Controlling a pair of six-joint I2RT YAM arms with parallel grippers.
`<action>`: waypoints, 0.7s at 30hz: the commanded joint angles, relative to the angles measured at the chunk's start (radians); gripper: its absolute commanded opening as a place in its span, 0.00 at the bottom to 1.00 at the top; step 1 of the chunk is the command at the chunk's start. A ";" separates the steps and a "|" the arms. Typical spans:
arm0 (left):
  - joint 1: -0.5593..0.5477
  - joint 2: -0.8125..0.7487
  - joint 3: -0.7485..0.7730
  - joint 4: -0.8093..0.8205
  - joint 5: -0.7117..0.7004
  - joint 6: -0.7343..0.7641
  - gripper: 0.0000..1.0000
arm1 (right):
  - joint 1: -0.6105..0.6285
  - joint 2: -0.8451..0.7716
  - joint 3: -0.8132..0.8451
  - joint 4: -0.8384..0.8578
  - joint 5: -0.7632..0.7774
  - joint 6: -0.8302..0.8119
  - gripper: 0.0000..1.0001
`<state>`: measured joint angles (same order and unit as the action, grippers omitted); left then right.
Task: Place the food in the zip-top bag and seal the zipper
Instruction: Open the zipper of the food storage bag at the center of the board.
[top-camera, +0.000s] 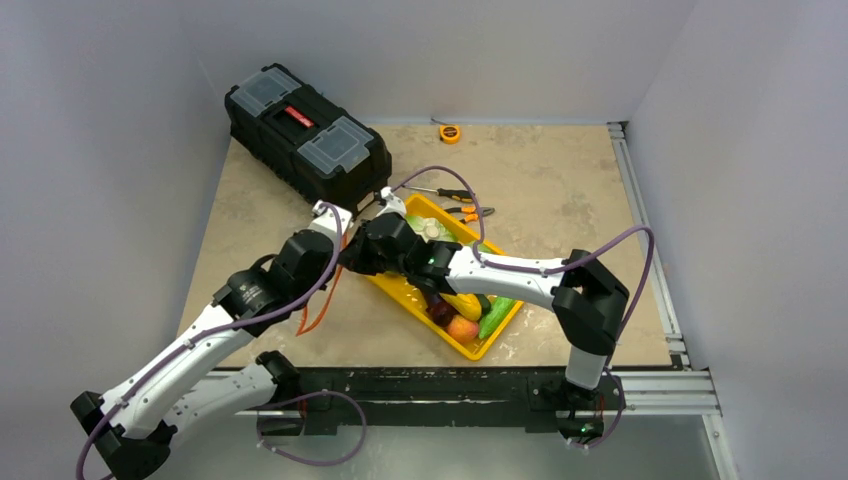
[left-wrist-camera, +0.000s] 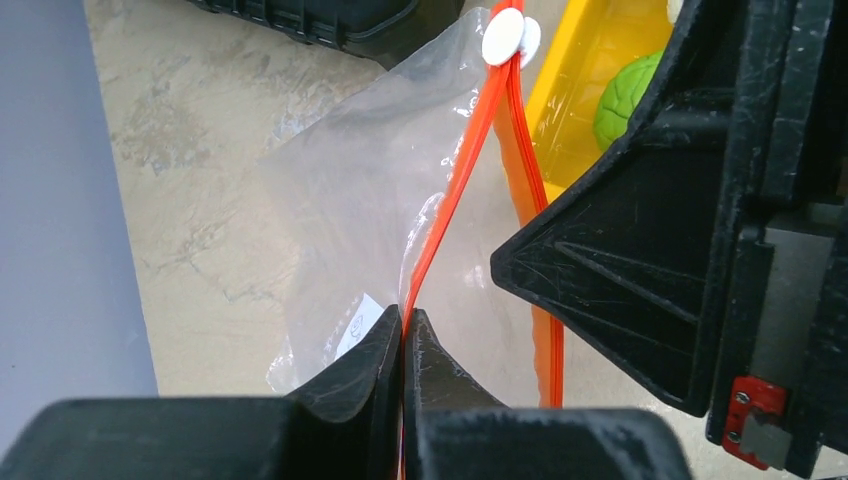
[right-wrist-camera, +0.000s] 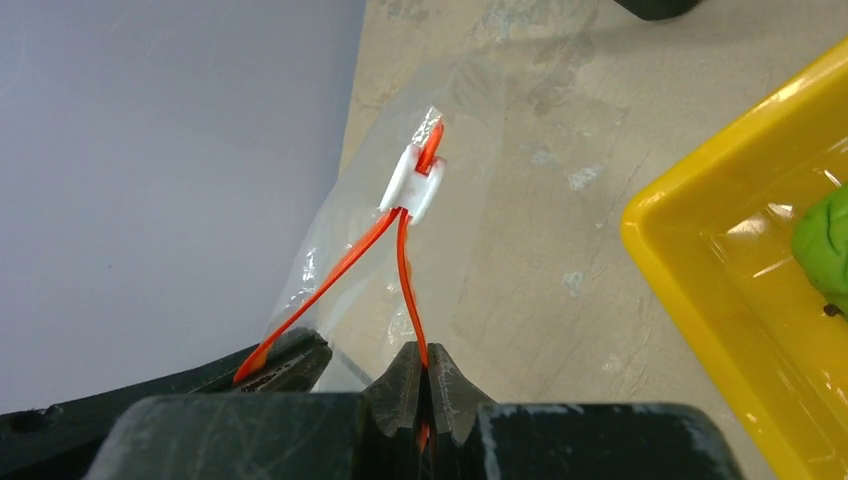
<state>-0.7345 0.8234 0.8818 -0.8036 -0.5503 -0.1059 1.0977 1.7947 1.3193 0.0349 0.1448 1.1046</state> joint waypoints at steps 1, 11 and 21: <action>-0.004 -0.022 0.016 0.004 -0.051 -0.017 0.00 | 0.004 -0.047 -0.019 0.117 -0.061 -0.174 0.00; -0.004 -0.015 0.009 -0.023 -0.097 -0.061 0.00 | 0.001 -0.090 -0.055 0.136 -0.174 -0.393 0.30; -0.003 0.009 0.003 -0.004 -0.091 -0.084 0.00 | -0.020 -0.236 -0.137 0.024 -0.112 -0.534 0.55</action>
<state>-0.7345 0.8265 0.8818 -0.8318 -0.6296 -0.1661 1.0859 1.6428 1.2156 0.0971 0.0006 0.6594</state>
